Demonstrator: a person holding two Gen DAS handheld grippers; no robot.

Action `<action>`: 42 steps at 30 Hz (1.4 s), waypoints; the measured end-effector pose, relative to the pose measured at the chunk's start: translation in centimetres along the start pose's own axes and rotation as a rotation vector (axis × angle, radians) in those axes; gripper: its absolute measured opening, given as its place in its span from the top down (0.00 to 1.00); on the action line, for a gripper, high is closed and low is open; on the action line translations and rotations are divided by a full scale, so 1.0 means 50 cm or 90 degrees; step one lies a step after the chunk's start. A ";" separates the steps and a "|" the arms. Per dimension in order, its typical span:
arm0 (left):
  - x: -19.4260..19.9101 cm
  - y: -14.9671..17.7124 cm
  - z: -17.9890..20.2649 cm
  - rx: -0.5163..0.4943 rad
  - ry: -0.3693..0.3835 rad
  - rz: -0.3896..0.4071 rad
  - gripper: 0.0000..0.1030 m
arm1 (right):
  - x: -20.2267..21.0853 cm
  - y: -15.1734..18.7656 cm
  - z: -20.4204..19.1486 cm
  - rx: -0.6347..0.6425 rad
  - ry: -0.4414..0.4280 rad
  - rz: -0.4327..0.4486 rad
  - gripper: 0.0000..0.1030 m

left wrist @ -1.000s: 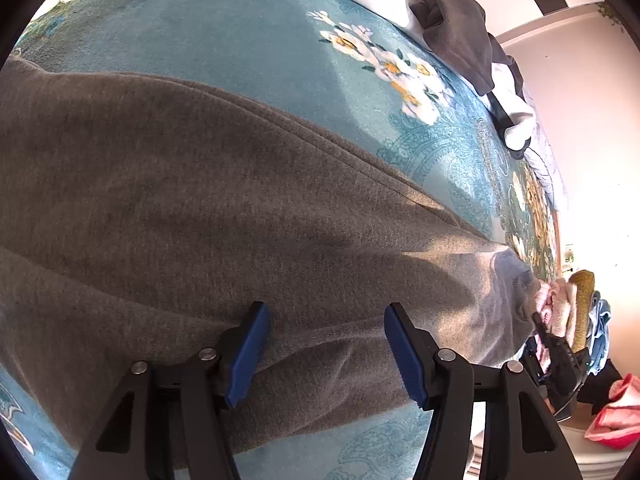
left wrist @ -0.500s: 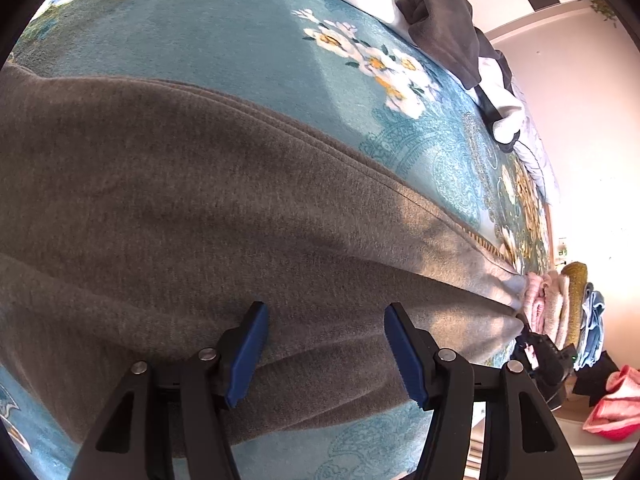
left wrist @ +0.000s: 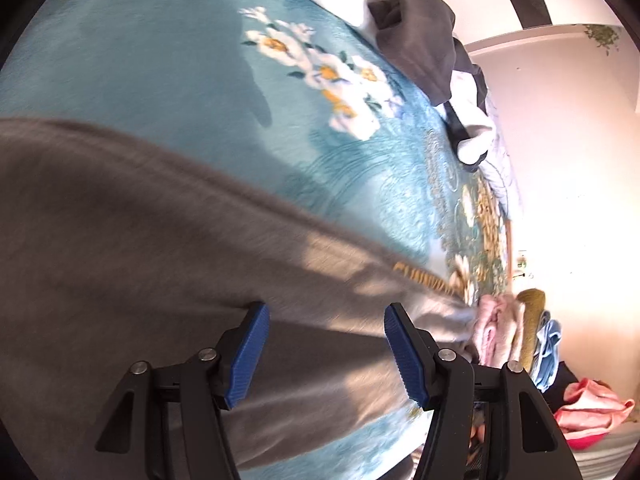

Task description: Fold clothes

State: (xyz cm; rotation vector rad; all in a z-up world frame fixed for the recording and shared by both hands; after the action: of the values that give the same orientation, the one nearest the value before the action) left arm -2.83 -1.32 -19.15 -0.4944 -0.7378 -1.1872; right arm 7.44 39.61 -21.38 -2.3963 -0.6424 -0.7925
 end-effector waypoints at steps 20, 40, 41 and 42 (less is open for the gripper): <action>0.000 -0.037 -0.023 0.056 0.058 0.012 0.38 | 0.005 0.009 0.054 -0.073 -0.026 0.011 0.65; 0.018 0.102 -0.059 0.012 0.067 -0.044 0.38 | 0.067 -0.014 -0.144 0.054 -0.058 0.062 0.84; 0.027 0.099 -0.059 0.011 0.071 -0.038 0.38 | 0.072 -0.012 -0.169 0.076 -0.061 0.065 0.84; 0.038 0.094 -0.063 0.016 0.076 -0.031 0.38 | 0.078 -0.009 -0.194 0.100 -0.064 0.066 0.84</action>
State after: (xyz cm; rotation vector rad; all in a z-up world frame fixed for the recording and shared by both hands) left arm 2.79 -3.24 -19.73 -0.3832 -0.6646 -1.2412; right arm 6.13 35.08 -12.05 -2.3151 -0.5924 -0.5597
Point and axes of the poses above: each gripper's, at about its wrist camera, not at the fingertips, and x roughly against the way its jaws point, z to its right, y to its underside, the point moved 6 cm from there along -x, roughly the way its jaws point, and after that the axes turned 6 degrees about x, right-handed, at the moved point
